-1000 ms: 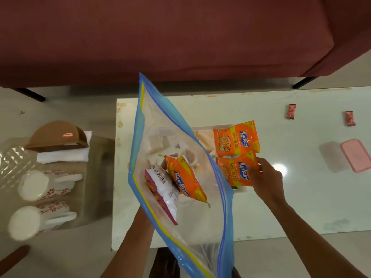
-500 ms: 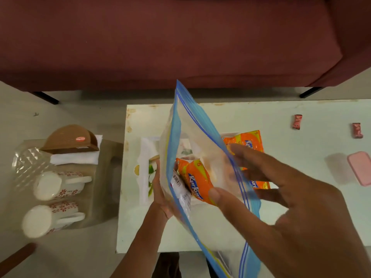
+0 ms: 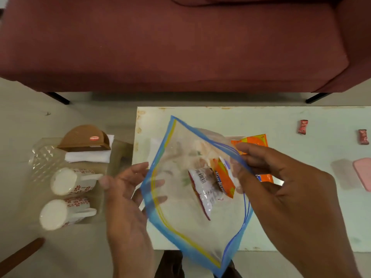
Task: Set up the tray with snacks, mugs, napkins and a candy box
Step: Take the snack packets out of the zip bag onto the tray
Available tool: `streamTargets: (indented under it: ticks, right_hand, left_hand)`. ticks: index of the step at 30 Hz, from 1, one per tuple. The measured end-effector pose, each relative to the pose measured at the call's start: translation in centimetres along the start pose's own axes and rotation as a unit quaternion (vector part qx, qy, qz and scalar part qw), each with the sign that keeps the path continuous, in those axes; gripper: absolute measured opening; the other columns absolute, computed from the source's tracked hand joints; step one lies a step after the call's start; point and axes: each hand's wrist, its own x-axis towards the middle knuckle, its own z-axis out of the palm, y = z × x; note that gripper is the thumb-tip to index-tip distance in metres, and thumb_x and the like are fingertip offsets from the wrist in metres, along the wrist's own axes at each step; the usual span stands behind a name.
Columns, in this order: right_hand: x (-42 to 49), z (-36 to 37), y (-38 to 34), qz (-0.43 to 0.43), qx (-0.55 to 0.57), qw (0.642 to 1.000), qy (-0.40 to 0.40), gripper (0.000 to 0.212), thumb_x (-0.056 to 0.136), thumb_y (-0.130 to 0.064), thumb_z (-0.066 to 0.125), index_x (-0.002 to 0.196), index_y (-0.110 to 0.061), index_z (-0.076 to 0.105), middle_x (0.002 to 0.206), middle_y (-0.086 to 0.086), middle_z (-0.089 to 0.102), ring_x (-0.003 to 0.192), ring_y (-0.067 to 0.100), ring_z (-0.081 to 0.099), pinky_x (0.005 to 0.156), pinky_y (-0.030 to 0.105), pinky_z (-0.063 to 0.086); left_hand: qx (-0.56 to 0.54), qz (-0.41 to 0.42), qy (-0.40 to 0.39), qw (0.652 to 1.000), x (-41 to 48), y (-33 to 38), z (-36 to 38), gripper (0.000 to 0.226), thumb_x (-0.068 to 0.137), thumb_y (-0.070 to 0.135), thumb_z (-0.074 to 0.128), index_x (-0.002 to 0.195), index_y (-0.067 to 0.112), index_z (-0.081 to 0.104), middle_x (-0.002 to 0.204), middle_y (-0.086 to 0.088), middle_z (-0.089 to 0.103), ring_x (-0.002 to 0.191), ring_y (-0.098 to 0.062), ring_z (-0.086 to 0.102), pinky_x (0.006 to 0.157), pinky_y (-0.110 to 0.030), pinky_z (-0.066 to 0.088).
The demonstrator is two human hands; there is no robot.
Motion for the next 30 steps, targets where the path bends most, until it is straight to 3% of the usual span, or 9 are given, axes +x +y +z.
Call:
streamTargets:
  ticks: [2, 3, 9, 11, 19, 23, 26, 28, 30]
  right_hand:
    - [0.3, -0.2, -0.3, 0.013, -0.014, 1.0, 0.004, 0.03, 0.078, -0.038, 0.066, 0.108, -0.035, 0.073, 0.081, -0.023, 0.072, 0.07, -0.008, 0.067, 0.06, -0.001, 0.045]
    - [0.4, -0.3, -0.4, 0.017, -0.021, 1.0, 0.006, 0.03, 0.079, -0.038, 0.065, 0.108, -0.036, 0.073, 0.079, -0.022, 0.072, 0.069, -0.008, 0.067, 0.061, 0.0, 0.047]
    - [0.4, -0.8, -0.1, 0.033, -0.025, 0.999, 0.017, 0.03, 0.081, -0.04, 0.063, 0.109, -0.034, 0.072, 0.082, -0.025, 0.071, 0.072, -0.01, 0.067, 0.064, 0.004, 0.051]
    - [0.2, -1.1, 0.1, 0.045, -0.019, 0.999, 0.025, 0.027, 0.082, -0.034, 0.066, 0.109, -0.032, 0.072, 0.079, -0.021, 0.072, 0.071, -0.007, 0.069, 0.061, 0.001, 0.048]
    - [-0.6, -1.5, -0.2, 0.039, -0.036, 0.998, 0.042, 0.034, 0.081, -0.034, 0.07, 0.115, -0.03, 0.067, 0.094, -0.022, 0.07, 0.083, -0.007, 0.067, 0.064, 0.004, 0.051]
    - [-2.2, -1.8, -2.1, -0.095, -0.173, 0.976, 0.096, 0.026, 0.089, -0.03, 0.068, 0.115, -0.022, 0.068, 0.105, -0.008, 0.068, 0.091, 0.002, 0.061, 0.083, 0.005, 0.042]
    - [-2.4, 0.2, -2.7, -0.219, -0.239, 0.946, 0.015, 0.02, 0.074, -0.008, 0.073, 0.092, -0.016, 0.077, 0.082, -0.001, 0.073, 0.076, 0.015, 0.065, 0.069, 0.018, 0.051]
    - [-1.4, 2.3, -2.8, -0.18, -0.293, 0.93, -0.128, 0.027, 0.069, -0.002, 0.079, 0.092, -0.014, 0.074, 0.082, 0.004, 0.073, 0.073, 0.024, 0.07, 0.059, 0.029, 0.054]
    - [0.0, 4.8, -2.6, -0.075, -0.346, 0.906, -0.233, 0.03, 0.084, -0.009, 0.07, 0.112, -0.016, 0.062, 0.102, 0.007, 0.066, 0.093, 0.027, 0.066, 0.068, 0.032, 0.046]
  left_hand:
    - [0.042, 0.006, -0.028, 0.999, -1.1, 0.9, -0.8, 0.083, 0.037, 0.097, 0.059, 0.087, 0.033, 0.078, 0.105, 0.005, 0.078, 0.092, -0.014, 0.075, 0.072, -0.042, 0.06]
    - [0.081, 0.039, -0.043, 0.995, -2.0, 1.3, -0.8, 0.079, 0.034, 0.092, 0.068, 0.089, 0.036, 0.077, 0.103, 0.008, 0.078, 0.094, -0.013, 0.074, 0.072, -0.038, 0.062]
    - [0.206, 0.188, -0.028, 0.96, -2.8, 1.6, -0.3, 0.028, 0.071, 0.026, 0.077, 0.096, 0.034, 0.072, 0.089, 0.024, 0.077, 0.079, 0.001, 0.075, 0.062, -0.021, 0.061]
    - [0.216, 0.209, -0.032, 0.953, -2.4, 1.8, -0.2, 0.03, 0.08, 0.008, 0.076, 0.1, 0.03, 0.073, 0.089, 0.023, 0.077, 0.076, 0.001, 0.075, 0.061, -0.015, 0.059]
    - [0.231, 0.257, -0.061, 0.937, -2.4, 2.5, 0.3, 0.035, 0.083, 0.006, 0.072, 0.112, 0.025, 0.072, 0.094, 0.019, 0.078, 0.077, -0.001, 0.076, 0.061, -0.013, 0.058]
    - [0.23, 0.254, -0.074, 0.937, -2.8, 2.5, 0.6, 0.039, 0.083, 0.002, 0.073, 0.106, 0.033, 0.071, 0.091, 0.028, 0.074, 0.075, 0.005, 0.074, 0.055, -0.011, 0.056]
    - [0.232, 0.255, -0.087, 0.935, -3.2, 2.5, 0.9, 0.041, 0.083, 0.001, 0.072, 0.105, 0.035, 0.069, 0.092, 0.038, 0.069, 0.076, 0.011, 0.071, 0.052, -0.01, 0.055]
    - [0.233, 0.266, -0.087, 0.931, -3.6, 2.6, 0.8, 0.039, 0.083, 0.007, 0.073, 0.107, 0.036, 0.068, 0.097, 0.04, 0.066, 0.078, 0.013, 0.07, 0.051, -0.009, 0.054]
    - [0.236, 0.282, -0.084, 0.926, -3.8, 2.6, 0.5, 0.039, 0.082, 0.009, 0.073, 0.111, 0.035, 0.069, 0.101, 0.039, 0.065, 0.079, 0.011, 0.071, 0.054, -0.01, 0.055]
